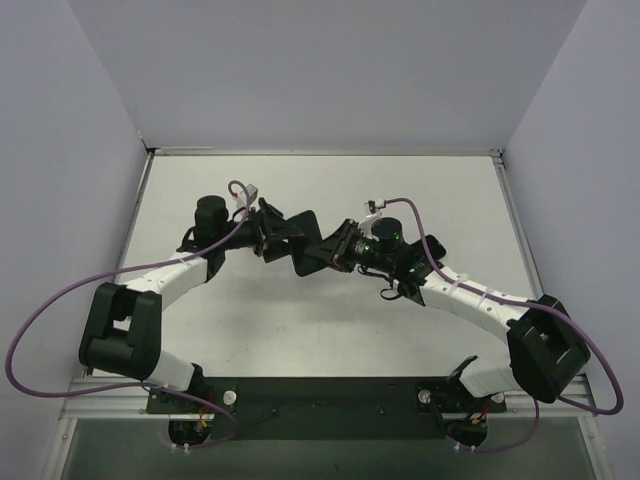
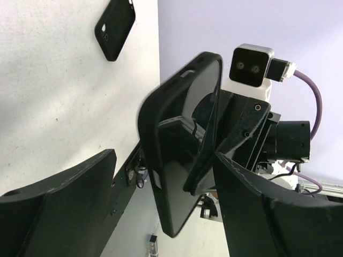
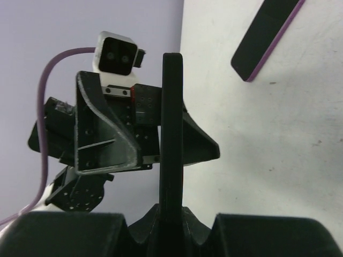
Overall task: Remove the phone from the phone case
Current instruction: Adjust the phone.
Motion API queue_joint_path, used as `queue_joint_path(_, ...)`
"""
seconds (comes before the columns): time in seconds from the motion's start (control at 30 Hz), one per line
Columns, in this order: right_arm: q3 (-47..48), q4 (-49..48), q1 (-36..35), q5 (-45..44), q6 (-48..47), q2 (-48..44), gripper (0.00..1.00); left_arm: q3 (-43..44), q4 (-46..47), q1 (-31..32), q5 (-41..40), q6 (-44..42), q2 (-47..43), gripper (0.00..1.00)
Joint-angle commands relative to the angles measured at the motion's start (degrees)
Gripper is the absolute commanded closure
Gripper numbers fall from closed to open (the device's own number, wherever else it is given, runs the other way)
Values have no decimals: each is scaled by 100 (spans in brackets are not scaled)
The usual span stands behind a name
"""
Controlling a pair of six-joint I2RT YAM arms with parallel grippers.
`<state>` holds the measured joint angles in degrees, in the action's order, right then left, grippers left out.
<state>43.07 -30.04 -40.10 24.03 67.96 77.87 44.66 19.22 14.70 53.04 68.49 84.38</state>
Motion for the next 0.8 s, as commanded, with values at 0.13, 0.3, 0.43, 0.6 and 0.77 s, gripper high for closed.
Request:
queue_joint_path(0.13, 9, -1934, -16, 646, 692, 316, 100, -45, 1557, 16, 119, 778, 236, 23)
queue_joint_path(0.3, -79, -2225, -51, 726, 885, 493, 100, -37, 1874, 33, 23, 991, 299, 34)
queue_joint_path(0.43, -132, -2278, -77, 752, 1017, 642, 100, 68, 1778, 33, -56, 965, 237, 50)
queue_joint_path(0.6, -132, -2103, -25, 752, 1000, 616, 100, 174, 1620, 24, -65, 921, 211, 100)
queue_joint_path(0.77, -360, -1716, 107, 585, 894, 159, 66, 192, 1576, -20, -197, 973, 132, 100)
